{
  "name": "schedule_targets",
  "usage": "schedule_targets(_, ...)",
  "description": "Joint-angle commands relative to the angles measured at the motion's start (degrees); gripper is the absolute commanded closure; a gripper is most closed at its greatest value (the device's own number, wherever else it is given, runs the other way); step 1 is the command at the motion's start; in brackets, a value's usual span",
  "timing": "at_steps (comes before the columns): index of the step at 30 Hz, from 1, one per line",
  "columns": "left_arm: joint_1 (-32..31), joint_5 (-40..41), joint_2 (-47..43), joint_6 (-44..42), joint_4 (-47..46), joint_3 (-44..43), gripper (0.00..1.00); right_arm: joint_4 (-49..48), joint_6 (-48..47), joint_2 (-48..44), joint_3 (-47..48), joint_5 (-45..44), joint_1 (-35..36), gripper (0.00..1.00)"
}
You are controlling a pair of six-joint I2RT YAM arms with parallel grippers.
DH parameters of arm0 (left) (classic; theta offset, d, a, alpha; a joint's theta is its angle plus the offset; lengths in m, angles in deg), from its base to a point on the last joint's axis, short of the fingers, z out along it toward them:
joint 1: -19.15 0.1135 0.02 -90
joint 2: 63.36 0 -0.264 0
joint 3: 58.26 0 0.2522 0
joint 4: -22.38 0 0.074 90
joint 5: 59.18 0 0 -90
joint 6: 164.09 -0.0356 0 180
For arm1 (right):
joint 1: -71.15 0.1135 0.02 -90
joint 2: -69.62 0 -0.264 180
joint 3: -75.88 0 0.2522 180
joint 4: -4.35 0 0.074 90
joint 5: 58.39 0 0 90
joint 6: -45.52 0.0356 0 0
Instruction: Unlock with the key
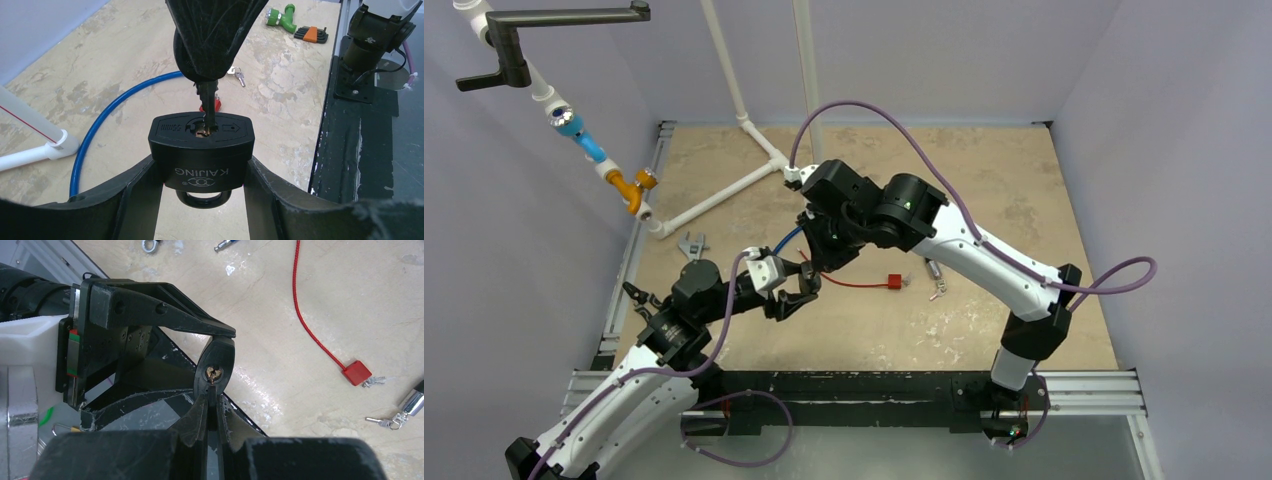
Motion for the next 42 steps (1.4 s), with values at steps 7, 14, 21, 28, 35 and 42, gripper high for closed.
schedule_targets(7,-0.5,2.3,-0.8,-1.6,-6.3,-2.2,1.00,-3.5,-0.5,-2.3,-5.3,-1.5,1.0,1.00)
schedule_targets(14,-0.5,3.9,-0.9,-1.8,-6.6,-2.3,1.00,-6.8,1.0,-4.5,-10.7,-0.2,1.1,1.00)
schedule_targets(21,-0.7,0.6,-0.7,-3.8,-6.2,-2.5,1.00,-8.4,0.8,-4.5,-12.5,2.0,1.1,1.00)
schedule_targets(28,-0.7,4.8,-0.6,-3.3,-6.6,-2.9,1.00,-9.6,0.3,-3.8,-12.3,2.0,1.7,1.00)
schedule_targets(35,-0.6,7.6,0.1,-0.5,-6.3,-3.8,1.00,-11.2,1.0,-3.5,-14.6,0.5,5.0,1.00)
schedule_targets(42,-0.7,4.4,0.1,-0.6,-6.2,-4.2,1.00,-13.3,-1.0,-4.5,-16.3,1.0,5.7,1.00)
